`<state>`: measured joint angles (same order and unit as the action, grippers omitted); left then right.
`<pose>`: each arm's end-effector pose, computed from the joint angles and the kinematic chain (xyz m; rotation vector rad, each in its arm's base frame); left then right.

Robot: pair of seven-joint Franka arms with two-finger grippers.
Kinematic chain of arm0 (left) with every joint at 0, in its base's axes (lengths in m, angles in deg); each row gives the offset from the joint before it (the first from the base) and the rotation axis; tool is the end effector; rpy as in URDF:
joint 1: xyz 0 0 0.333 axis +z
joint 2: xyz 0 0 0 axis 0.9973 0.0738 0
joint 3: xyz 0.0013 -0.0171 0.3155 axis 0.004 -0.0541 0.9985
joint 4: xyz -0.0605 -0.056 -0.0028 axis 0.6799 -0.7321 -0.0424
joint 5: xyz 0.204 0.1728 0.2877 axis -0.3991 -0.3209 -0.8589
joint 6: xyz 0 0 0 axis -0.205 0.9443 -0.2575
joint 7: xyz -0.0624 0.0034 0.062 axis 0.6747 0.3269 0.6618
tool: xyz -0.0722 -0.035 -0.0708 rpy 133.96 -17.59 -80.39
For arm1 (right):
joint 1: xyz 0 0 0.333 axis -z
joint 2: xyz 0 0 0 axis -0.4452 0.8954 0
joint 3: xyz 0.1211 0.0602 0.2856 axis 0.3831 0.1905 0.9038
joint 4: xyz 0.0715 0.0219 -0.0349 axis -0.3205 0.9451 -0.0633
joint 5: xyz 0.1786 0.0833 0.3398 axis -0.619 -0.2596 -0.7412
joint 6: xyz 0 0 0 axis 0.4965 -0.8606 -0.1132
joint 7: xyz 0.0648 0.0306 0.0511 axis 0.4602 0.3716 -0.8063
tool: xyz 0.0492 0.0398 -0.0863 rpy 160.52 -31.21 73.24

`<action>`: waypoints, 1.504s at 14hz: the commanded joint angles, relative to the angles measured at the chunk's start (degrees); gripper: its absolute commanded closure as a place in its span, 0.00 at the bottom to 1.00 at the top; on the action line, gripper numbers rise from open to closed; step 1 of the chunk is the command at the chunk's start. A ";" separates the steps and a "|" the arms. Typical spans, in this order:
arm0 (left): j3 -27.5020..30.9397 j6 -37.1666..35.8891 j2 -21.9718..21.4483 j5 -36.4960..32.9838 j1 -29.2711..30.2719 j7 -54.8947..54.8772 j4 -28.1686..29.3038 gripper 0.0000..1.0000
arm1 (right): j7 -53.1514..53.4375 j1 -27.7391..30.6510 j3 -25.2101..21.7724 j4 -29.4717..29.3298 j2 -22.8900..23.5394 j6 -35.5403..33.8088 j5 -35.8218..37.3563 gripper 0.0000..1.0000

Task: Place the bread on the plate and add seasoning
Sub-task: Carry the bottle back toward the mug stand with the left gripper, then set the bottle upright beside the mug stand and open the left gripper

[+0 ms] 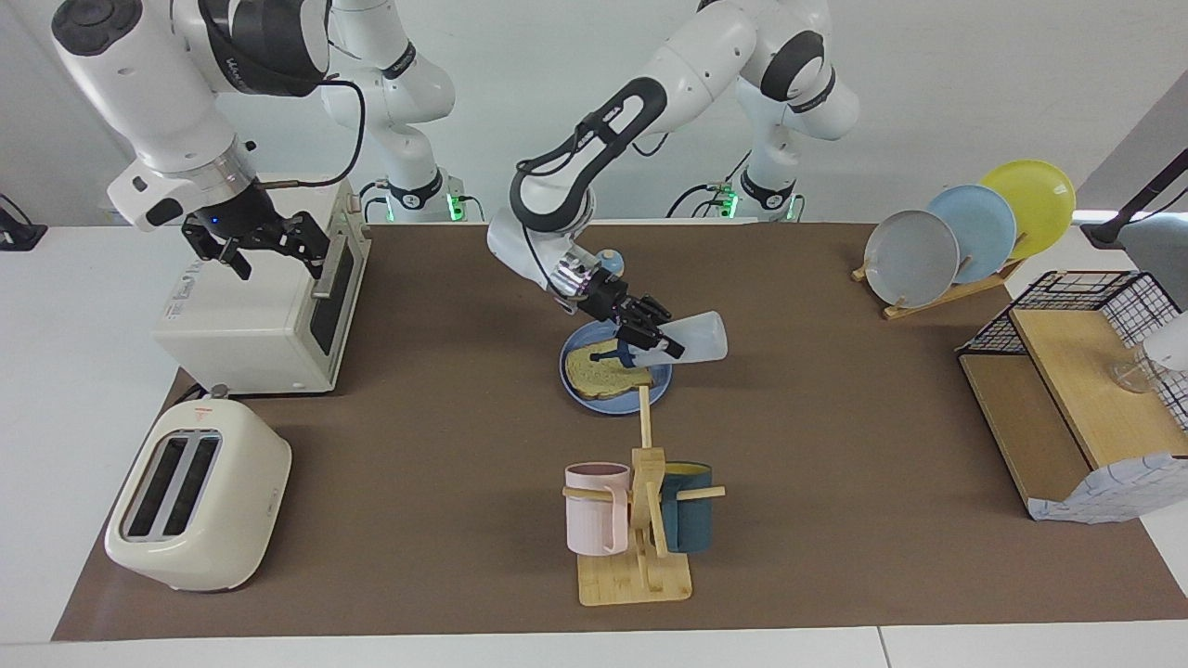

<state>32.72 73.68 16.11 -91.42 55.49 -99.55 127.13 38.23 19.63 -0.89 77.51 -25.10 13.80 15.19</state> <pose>0.4922 -0.4021 0.4370 -1.7626 1.3714 0.0333 0.5543 -0.0251 0.5875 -3.1397 0.0261 0.0927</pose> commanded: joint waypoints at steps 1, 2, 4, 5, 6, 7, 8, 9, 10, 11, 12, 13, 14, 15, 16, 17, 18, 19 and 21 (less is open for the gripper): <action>-0.14 16.44 -8.74 12.83 11.25 2.67 6.50 1.00 | 0.41 0.65 0.43 1.17 -1.12 0.54 -0.94 0.00; -0.23 20.41 -9.54 17.14 14.51 2.59 6.51 1.00 | 0.32 0.65 0.43 1.17 -1.12 0.54 -0.94 0.00; -0.23 29.54 -9.55 25.14 20.49 2.67 6.95 1.00 | 0.32 0.65 0.43 1.17 -1.12 0.63 -0.94 0.00; -0.14 34.29 -9.38 28.84 22.70 2.76 7.91 1.00 | 0.32 0.56 0.43 1.17 -1.12 0.54 -0.94 0.00; -0.14 38.95 -9.20 32.18 24.89 3.20 8.96 1.00 | 0.32 0.56 0.43 1.08 -1.12 0.63 -0.94 0.00; -0.14 45.43 -9.11 35.18 26.92 4.86 10.71 1.00 | 0.32 0.65 0.43 1.17 -1.12 0.54 -0.94 0.00; -0.14 51.50 -8.94 36.95 29.11 6.87 12.47 1.00 | 0.32 0.65 0.43 1.17 -1.12 0.54 -0.94 0.00; -0.14 57.04 -8.50 38.53 30.61 9.68 13.53 1.00 | 0.32 0.65 0.43 1.17 -1.12 0.54 -0.94 0.00; -0.06 61.36 -7.45 39.33 30.71 13.80 13.80 1.00 | 0.32 0.65 0.43 1.17 -1.12 0.54 -0.94 0.00; 0.03 65.49 -5.09 39.34 30.80 18.45 13.63 1.00 | 0.32 0.65 0.43 1.17 -1.12 0.63 -0.94 0.00; 0.03 69.71 -3.94 39.34 31.15 20.24 13.63 1.00 | 0.32 0.65 0.43 1.17 -1.12 0.54 -0.94 0.00; 0.03 72.45 -2.62 39.34 32.37 20.69 13.54 1.00 | 0.32 0.65 0.43 1.17 -1.12 0.54 -0.94 0.00; 0.03 74.65 -1.04 39.34 32.91 20.61 13.37 1.00 | 0.32 0.65 0.43 1.17 -1.12 0.63 -0.94 0.00; 0.03 76.94 0.63 39.42 33.09 20.69 12.84 1.00 | 0.32 0.65 0.43 1.17 -1.12 0.54 -0.94 0.00; 0.12 79.66 2.82 39.51 33.26 20.69 12.58 1.00 | 0.32 0.65 0.43 1.17 -1.12 0.63 -0.94 0.00; 0.12 83.60 4.84 39.43 33.79 20.61 12.49 1.00 | 0.32 0.65 0.43 1.17 -1.12 0.54 -0.94 0.00; 0.12 85.99 6.34 39.34 34.31 20.26 12.49 1.00 | 0.32 0.65 0.43 1.17 -1.12 0.54 -0.94 0.00; 0.21 86.97 8.27 38.81 34.32 19.73 11.44 1.00 | 0.32 0.65 0.43 1.17 -1.12 0.54 -0.94 0.00; 0.29 89.08 12.23 35.84 34.49 19.55 8.10 1.00 | 0.32 0.65 0.43 1.17 -1.12 0.54 -0.94 0.00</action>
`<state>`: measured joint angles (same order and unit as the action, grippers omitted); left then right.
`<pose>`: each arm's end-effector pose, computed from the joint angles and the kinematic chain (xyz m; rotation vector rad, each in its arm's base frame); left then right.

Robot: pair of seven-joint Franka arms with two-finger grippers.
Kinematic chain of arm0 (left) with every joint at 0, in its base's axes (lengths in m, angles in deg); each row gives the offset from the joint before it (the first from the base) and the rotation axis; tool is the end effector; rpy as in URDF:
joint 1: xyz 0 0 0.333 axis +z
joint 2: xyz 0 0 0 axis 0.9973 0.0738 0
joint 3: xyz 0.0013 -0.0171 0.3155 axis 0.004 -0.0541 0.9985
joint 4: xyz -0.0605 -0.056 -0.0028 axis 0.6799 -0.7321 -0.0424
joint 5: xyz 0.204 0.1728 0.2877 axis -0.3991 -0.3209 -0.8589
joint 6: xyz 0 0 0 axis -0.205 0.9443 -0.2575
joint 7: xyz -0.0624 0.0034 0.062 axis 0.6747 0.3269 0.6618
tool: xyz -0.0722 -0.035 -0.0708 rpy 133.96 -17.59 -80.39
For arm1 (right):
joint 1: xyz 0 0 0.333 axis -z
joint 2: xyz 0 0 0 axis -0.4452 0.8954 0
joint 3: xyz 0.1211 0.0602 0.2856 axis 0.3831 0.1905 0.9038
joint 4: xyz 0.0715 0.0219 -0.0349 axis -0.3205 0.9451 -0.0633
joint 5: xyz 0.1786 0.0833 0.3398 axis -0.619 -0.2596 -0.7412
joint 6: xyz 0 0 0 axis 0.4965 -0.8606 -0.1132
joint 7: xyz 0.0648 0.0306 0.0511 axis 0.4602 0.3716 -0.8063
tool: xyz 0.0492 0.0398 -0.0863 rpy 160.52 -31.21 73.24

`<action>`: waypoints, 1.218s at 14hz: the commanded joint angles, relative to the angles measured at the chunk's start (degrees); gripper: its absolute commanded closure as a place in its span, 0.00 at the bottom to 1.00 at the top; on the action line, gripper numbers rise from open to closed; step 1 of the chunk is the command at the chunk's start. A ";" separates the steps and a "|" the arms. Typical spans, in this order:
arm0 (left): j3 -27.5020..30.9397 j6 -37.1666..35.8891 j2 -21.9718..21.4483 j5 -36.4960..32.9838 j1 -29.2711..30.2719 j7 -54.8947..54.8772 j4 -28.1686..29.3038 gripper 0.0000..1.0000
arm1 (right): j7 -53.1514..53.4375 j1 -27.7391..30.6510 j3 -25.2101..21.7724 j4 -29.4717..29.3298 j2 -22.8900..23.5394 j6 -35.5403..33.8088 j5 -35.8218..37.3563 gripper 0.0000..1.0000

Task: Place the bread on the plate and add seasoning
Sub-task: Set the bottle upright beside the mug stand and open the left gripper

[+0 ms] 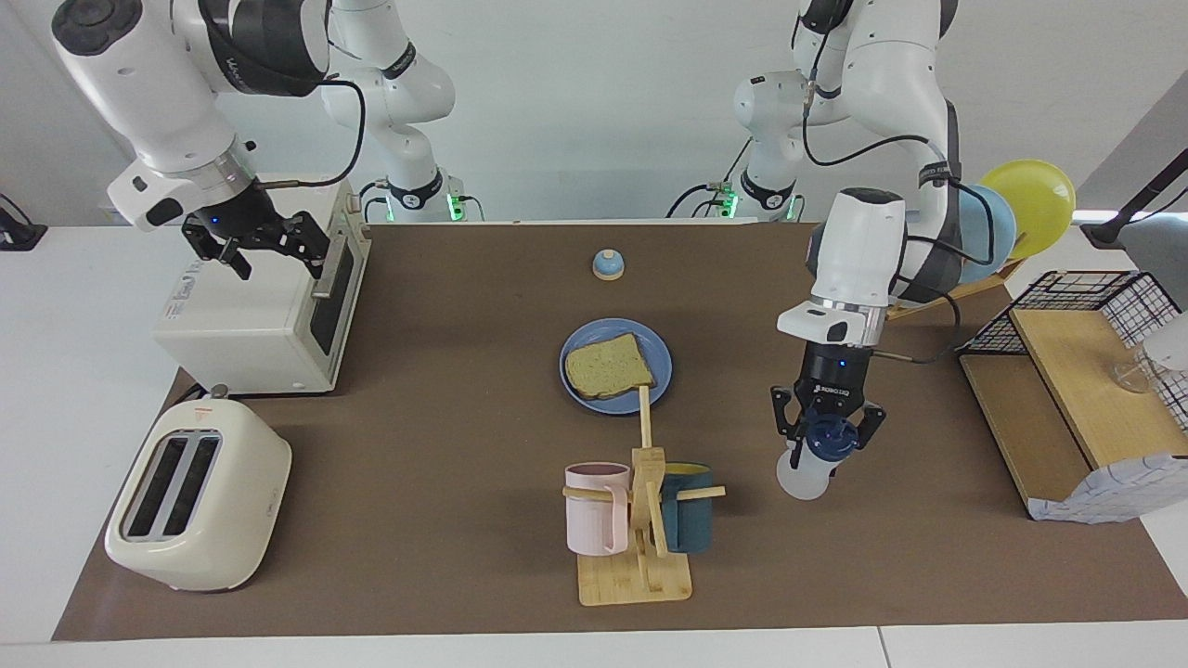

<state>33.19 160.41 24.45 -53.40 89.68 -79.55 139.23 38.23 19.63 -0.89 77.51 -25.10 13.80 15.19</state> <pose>0.6660 -0.1690 0.3700 2.7124 -0.4881 1.1963 0.5543 -0.0251 0.5875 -3.1397 0.0261 0.0927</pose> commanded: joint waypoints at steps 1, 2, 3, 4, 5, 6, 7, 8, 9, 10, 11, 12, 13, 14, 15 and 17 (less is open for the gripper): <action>-0.17 2.27 4.69 -4.80 1.09 -0.97 -4.27 1.00 | 0.32 0.65 0.43 1.17 -1.11 0.54 -0.94 0.00; -0.17 2.36 5.31 -7.01 1.45 -1.33 -4.27 1.00 | 0.32 0.65 0.43 1.17 -1.11 0.54 -0.94 0.00; -0.17 2.27 5.75 -8.16 1.63 -1.42 -4.09 1.00 | 0.32 0.65 0.43 1.08 -1.11 0.54 -0.94 0.00; -0.17 2.36 5.84 -8.78 1.89 -1.68 -3.83 1.00 | 0.32 0.65 0.43 1.17 -1.11 0.54 -0.94 0.00; -0.17 2.45 6.19 -9.05 1.98 -1.94 -3.74 1.00 | 0.32 0.65 0.43 1.17 -1.11 0.54 -0.94 0.00; -0.17 2.54 6.89 -9.14 2.07 -1.94 -3.74 1.00 | 0.32 0.65 0.43 1.08 -1.11 0.54 -0.94 0.00; -0.17 3.23 7.59 -9.31 2.68 -1.94 -3.83 1.00 | 0.32 0.65 0.43 1.17 -1.11 0.54 -0.94 0.00; -0.17 4.46 8.12 -9.49 2.86 -1.94 -3.74 1.00 | 0.32 0.65 0.43 1.17 -1.11 0.63 -0.94 0.00; -0.17 4.99 8.48 -9.49 2.86 -1.94 -3.65 1.00 | 0.32 0.65 0.43 1.17 -1.11 0.54 -0.94 0.00; -0.17 5.08 8.65 -9.49 2.86 -1.86 -3.31 1.00 | 0.32 0.65 0.43 1.17 -1.11 0.54 -0.94 0.00; -0.17 5.08 8.65 -9.49 2.86 -1.77 -3.30 0.95 | 0.32 0.65 0.43 1.17 -1.11 0.63 -0.94 0.00; -0.17 5.00 8.65 -9.40 2.86 -1.68 -3.30 0.87 | 0.41 0.65 0.43 1.17 -1.11 0.54 -0.94 0.00; -0.17 4.82 8.65 -9.40 2.95 -1.68 -3.21 0.81 | 0.32 0.65 0.43 1.17 -1.11 0.54 -0.94 0.00; -0.17 4.73 8.65 -9.40 2.95 -1.68 -3.21 0.74 | 0.32 0.56 0.43 1.17 -1.11 0.54 -0.94 0.00; -0.25 4.47 8.65 -9.40 3.03 -1.68 -3.21 0.64 | 0.32 0.65 0.43 1.17 -1.11 0.63 -0.94 0.00; -0.17 4.29 8.57 -9.31 3.04 -1.59 -3.30 0.41 | 0.32 0.65 0.43 1.17 -1.11 0.63 -0.94 0.00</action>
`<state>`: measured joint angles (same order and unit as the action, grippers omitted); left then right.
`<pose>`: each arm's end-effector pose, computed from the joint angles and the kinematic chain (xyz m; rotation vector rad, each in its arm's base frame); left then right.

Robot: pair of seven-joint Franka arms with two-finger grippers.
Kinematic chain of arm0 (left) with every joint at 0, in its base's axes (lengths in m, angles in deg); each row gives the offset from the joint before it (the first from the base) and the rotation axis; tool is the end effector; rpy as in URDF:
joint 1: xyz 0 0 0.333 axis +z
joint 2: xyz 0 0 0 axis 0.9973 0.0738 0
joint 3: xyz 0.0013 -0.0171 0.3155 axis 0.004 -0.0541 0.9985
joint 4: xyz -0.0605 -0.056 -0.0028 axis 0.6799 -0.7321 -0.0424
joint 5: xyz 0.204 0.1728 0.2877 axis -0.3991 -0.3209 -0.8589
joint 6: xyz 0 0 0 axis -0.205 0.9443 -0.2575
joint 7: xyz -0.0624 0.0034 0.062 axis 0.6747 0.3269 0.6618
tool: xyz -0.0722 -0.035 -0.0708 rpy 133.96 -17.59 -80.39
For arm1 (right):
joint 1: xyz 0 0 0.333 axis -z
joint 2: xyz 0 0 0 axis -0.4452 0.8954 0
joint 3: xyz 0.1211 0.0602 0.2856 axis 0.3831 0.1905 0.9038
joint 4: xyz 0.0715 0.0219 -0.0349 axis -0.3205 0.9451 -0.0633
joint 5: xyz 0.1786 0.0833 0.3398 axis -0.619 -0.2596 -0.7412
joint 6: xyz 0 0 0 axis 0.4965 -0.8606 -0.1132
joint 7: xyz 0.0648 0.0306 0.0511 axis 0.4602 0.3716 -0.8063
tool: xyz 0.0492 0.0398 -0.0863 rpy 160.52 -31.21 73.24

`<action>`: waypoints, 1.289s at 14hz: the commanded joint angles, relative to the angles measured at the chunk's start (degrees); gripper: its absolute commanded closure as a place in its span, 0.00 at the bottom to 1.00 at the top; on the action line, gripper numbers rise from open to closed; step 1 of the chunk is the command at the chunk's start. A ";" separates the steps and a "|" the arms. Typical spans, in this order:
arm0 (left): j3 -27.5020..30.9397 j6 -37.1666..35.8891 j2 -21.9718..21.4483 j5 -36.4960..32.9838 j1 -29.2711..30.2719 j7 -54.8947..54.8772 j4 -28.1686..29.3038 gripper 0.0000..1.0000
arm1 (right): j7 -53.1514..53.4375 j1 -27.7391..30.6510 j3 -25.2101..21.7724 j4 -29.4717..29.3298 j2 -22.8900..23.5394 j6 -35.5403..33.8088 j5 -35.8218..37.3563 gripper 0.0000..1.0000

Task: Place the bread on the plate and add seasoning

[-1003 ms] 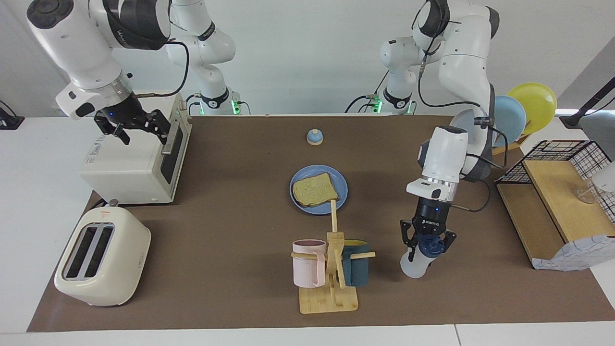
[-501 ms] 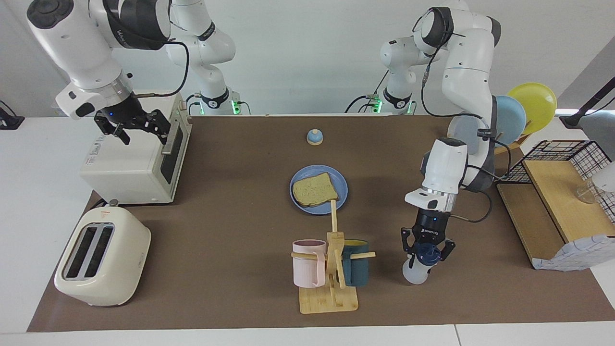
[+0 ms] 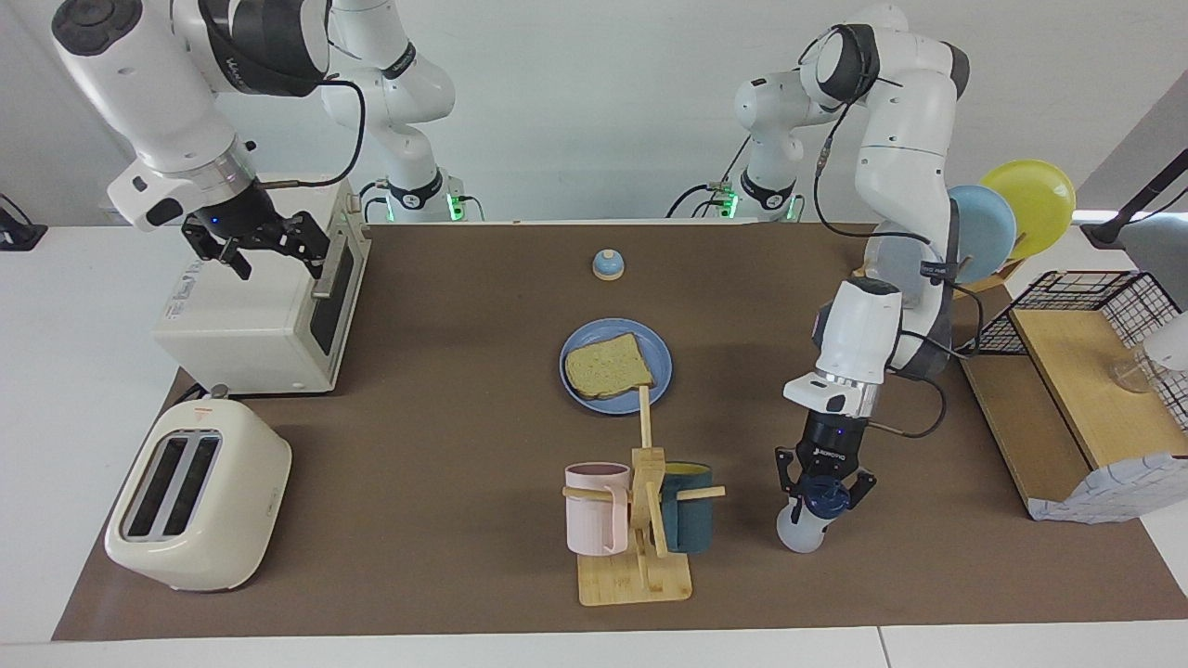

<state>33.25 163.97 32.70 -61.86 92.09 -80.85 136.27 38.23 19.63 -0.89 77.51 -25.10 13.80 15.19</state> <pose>0.6802 -0.1514 0.3058 2.7194 -0.6340 1.1865 0.5543 -0.0251 0.5875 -3.1397 0.0261 0.0927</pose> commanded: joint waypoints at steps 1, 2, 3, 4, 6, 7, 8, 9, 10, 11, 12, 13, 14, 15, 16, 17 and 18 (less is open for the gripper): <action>-0.23 0.65 0.40 -0.86 0.71 -0.21 -0.34 0.24 | 0.32 0.65 0.43 1.17 -1.11 0.54 -0.94 0.00; -0.23 0.65 0.31 -0.86 0.71 -0.21 -0.34 0.12 | 0.32 0.65 0.43 1.17 -1.11 0.54 -0.94 0.00; -0.23 0.56 0.40 -0.86 1.15 -0.21 -0.34 0.10 | 0.32 0.65 0.43 1.17 -1.11 0.54 -0.94 0.00; -0.23 0.47 0.40 -0.94 1.24 -0.21 -0.34 0.09 | 0.32 0.65 0.43 1.17 -1.11 0.54 -0.94 0.00; -0.32 0.47 0.40 -0.94 1.33 -0.12 -0.26 0.08 | 0.32 0.65 0.43 1.17 -1.11 0.54 -0.94 0.00; -0.32 0.47 0.31 -0.94 1.33 -0.12 -0.17 0.08 | 0.32 0.65 0.43 1.17 -1.11 0.54 -0.94 0.00; -0.23 0.47 0.31 -0.86 1.41 -0.12 0.01 0.07 | 0.32 0.65 0.43 1.17 -1.11 0.54 -0.94 0.00; -0.23 0.82 0.31 -0.86 1.50 -0.12 0.53 0.06 | 0.32 0.65 0.43 1.17 -1.11 0.54 -0.94 0.00; -0.32 1.52 0.14 -1.03 2.63 -0.29 1.49 0.06 | 0.32 0.65 0.43 1.17 -1.11 0.54 -0.94 0.00; -0.32 2.92 -0.12 -1.29 4.39 -0.64 3.16 0.05 | 0.32 0.65 0.43 1.17 -1.11 0.54 -0.94 0.00; -0.32 4.85 -0.91 -1.38 5.53 -0.65 4.83 0.01 | 0.32 0.65 0.43 1.17 -1.11 0.54 -0.94 0.00; -0.32 5.13 -3.62 -1.38 5.98 -0.73 7.63 0.00 | 0.32 0.65 0.43 1.17 -1.11 0.54 -0.94 0.00; -0.32 5.13 -5.91 -1.38 6.33 -0.73 10.18 0.00 | 0.32 0.65 0.43 1.17 -1.11 0.54 -0.94 0.00; -0.41 4.78 -8.97 -1.38 6.86 -0.65 12.99 0.00 | 0.32 0.65 0.43 1.17 -1.11 0.54 -0.94 0.00; -0.50 3.30 -12.14 -1.38 6.69 -0.47 15.63 0.00 | 0.32 0.65 0.43 1.17 -1.11 0.63 -0.94 0.00; -0.58 0.85 -15.65 -1.38 6.08 -0.56 18.09 0.00 | 0.32 0.65 0.43 1.17 -1.11 0.54 -0.94 0.00; -0.76 -0.22 -18.47 -1.38 5.29 -0.30 20.64 0.00 | 0.32 0.65 0.43 1.17 -1.11 0.54 -0.94 0.00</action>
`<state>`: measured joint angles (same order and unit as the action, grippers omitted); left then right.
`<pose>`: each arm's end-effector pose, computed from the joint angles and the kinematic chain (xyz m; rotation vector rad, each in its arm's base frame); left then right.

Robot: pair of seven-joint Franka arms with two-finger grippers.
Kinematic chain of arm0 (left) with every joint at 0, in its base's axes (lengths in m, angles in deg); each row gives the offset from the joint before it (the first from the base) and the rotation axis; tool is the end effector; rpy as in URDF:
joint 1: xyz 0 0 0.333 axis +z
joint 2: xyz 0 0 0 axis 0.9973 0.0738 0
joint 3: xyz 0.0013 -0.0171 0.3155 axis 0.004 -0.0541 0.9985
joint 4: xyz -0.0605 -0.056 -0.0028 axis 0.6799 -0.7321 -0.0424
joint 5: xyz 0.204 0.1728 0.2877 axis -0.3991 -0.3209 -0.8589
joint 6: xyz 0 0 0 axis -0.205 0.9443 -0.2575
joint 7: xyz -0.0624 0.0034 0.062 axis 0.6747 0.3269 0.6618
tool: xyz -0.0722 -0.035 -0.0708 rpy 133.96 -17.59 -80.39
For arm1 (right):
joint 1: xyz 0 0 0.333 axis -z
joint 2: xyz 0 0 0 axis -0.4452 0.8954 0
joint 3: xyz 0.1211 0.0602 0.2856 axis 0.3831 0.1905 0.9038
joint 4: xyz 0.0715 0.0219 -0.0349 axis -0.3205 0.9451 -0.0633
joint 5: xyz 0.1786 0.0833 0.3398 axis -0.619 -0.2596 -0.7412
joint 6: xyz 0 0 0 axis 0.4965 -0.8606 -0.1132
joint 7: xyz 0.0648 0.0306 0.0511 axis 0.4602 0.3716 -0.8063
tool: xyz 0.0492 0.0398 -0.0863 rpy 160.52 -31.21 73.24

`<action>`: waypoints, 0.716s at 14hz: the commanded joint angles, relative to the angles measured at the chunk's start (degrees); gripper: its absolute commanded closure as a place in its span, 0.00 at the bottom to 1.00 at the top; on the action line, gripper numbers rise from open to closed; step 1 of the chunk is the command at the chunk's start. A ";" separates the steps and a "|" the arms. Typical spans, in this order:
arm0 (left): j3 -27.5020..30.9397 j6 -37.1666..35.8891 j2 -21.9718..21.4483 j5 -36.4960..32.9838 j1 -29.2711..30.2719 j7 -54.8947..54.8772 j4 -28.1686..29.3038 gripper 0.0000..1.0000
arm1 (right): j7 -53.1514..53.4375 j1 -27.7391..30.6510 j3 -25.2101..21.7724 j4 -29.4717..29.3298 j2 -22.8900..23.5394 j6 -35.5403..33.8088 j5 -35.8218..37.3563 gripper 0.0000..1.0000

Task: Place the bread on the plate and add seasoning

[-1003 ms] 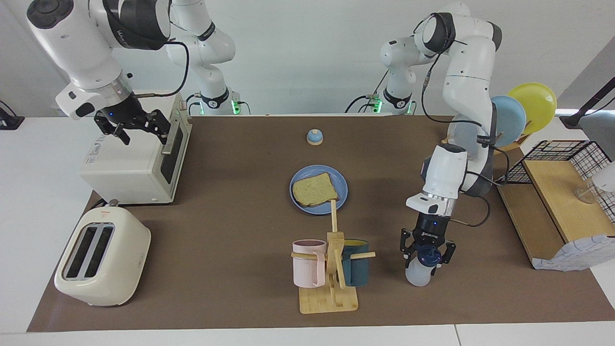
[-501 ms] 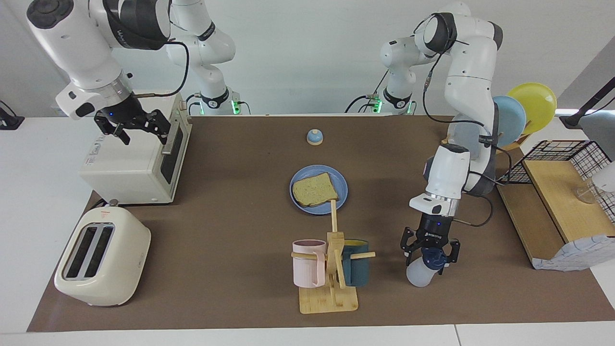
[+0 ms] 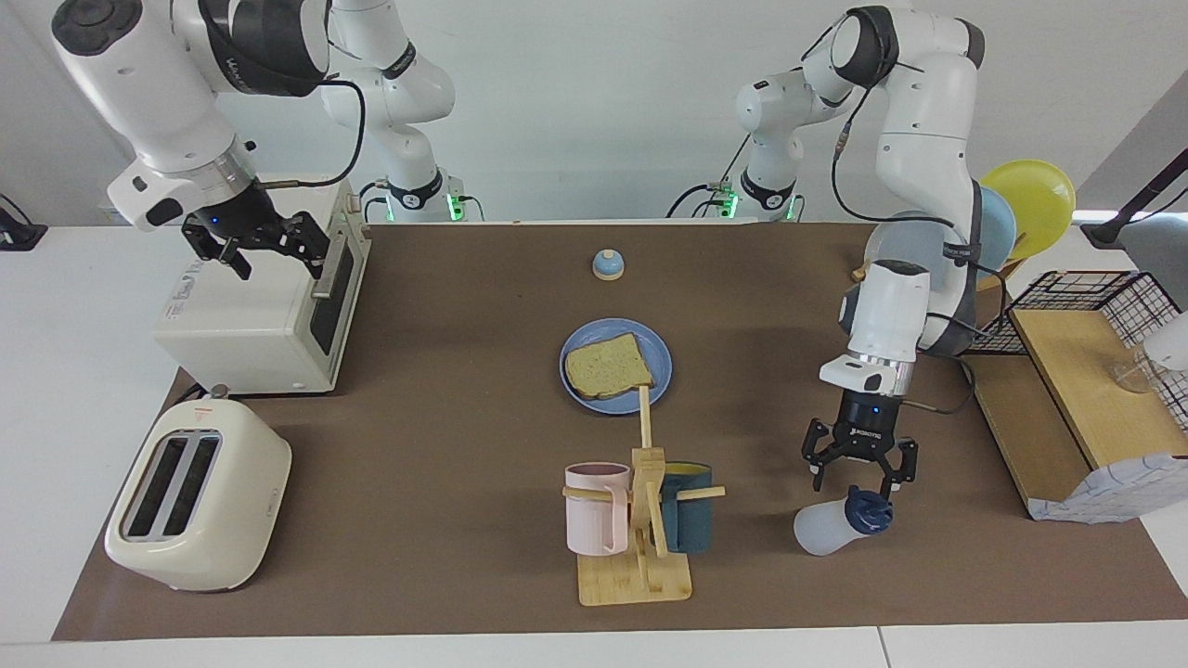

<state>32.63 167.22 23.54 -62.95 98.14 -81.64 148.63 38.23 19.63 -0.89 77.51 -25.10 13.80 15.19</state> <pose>0.6371 -0.0996 0.3215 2.7690 -0.6283 1.1988 0.5543 -0.0251 0.5875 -3.1397 0.0261 0.0927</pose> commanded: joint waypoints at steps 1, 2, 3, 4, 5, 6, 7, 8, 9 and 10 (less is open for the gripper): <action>-0.13 -3.49 -11.51 -0.21 -2.08 1.20 10.57 0.00 | 0.32 0.65 0.43 1.08 -1.11 0.54 -0.94 0.00; -0.13 -3.57 -12.57 -0.29 -3.22 1.73 11.64 0.00 | 0.41 0.65 0.43 1.16 -1.11 0.54 -0.94 0.00; -0.13 -4.10 -13.98 -0.21 -4.80 2.34 13.04 0.00 | 0.32 0.65 0.43 1.17 -1.11 0.54 -0.94 0.00; -0.05 -5.41 -15.21 -0.21 -6.82 4.09 14.18 0.00 | 0.32 0.65 0.43 1.17 -1.11 0.54 -0.94 0.00; -0.05 -7.33 -15.83 -0.21 -8.84 5.33 14.46 0.00 | 0.32 0.65 0.43 1.17 -1.11 0.54 -0.94 0.00; -0.05 -9.61 -16.01 -0.21 -10.60 5.77 14.20 0.00 | 0.32 0.65 0.43 1.08 -1.11 0.54 -0.94 0.00; -0.05 -11.55 -16.10 -0.03 -11.66 6.65 13.76 0.00 | 0.32 0.65 0.43 1.16 -1.11 0.63 -0.94 0.00; 0.13 -12.09 -15.06 0.06 -11.06 8.05 11.32 0.12 | 0.32 0.65 0.43 1.17 -1.11 0.54 -0.94 0.00; 0.22 -12.71 -12.61 -0.03 -9.49 7.98 8.08 0.17 | 0.32 0.65 0.43 1.17 -1.11 0.54 -0.94 0.00; 0.04 -12.02 -10.06 -0.29 -7.65 7.89 6.91 0.17 | 0.41 0.65 0.43 1.08 -1.11 0.54 -0.94 0.00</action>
<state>32.07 155.74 9.53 -62.73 87.82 -73.94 159.37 38.23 19.63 -0.89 77.51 -25.10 13.80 15.19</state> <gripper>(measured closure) 0.167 0.000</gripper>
